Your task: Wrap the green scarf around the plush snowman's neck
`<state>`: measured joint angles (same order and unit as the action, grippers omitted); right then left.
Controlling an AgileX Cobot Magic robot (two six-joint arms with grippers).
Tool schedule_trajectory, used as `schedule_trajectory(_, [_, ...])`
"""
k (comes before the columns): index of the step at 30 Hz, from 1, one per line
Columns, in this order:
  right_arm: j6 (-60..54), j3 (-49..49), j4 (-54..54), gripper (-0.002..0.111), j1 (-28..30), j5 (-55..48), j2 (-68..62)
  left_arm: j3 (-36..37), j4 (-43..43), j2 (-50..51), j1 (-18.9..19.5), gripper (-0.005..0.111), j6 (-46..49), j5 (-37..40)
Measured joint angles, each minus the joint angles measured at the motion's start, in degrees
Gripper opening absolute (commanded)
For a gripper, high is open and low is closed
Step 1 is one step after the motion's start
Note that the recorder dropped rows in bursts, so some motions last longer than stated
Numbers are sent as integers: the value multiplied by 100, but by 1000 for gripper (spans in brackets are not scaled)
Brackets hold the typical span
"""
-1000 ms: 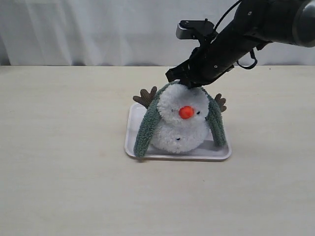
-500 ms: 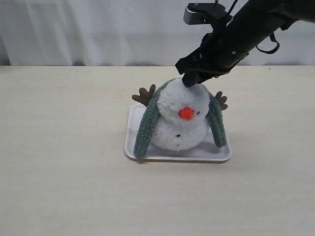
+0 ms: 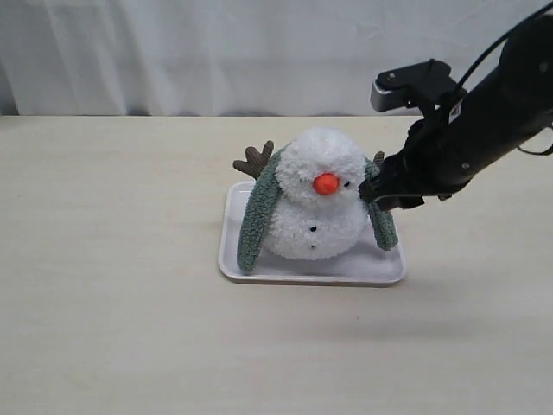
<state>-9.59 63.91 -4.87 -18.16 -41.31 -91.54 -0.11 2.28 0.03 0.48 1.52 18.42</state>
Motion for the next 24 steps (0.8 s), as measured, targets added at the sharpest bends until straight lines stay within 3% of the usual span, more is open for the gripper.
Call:
schedule_trajectory(3, [0,-443,-12,60,0,744,-68,0,0,0,0,0,0,0])
schedule_trajectory(11, [0,-837,66,58,0,2156,-595,0,0,0,0,0,0,0])
schedule_trajectory(16, [0,-837,264,37,0,2339,-1001,0,0,0,0,0,0,0])
schedule_trajectory(20, [0,-846,327,8,0,2361,-1162,0,0,0,0,0,0,0])
schedule_trajectory(24, [-12,-846,342,4,0,2291,-1174,0,0,0,0,0,0,0])
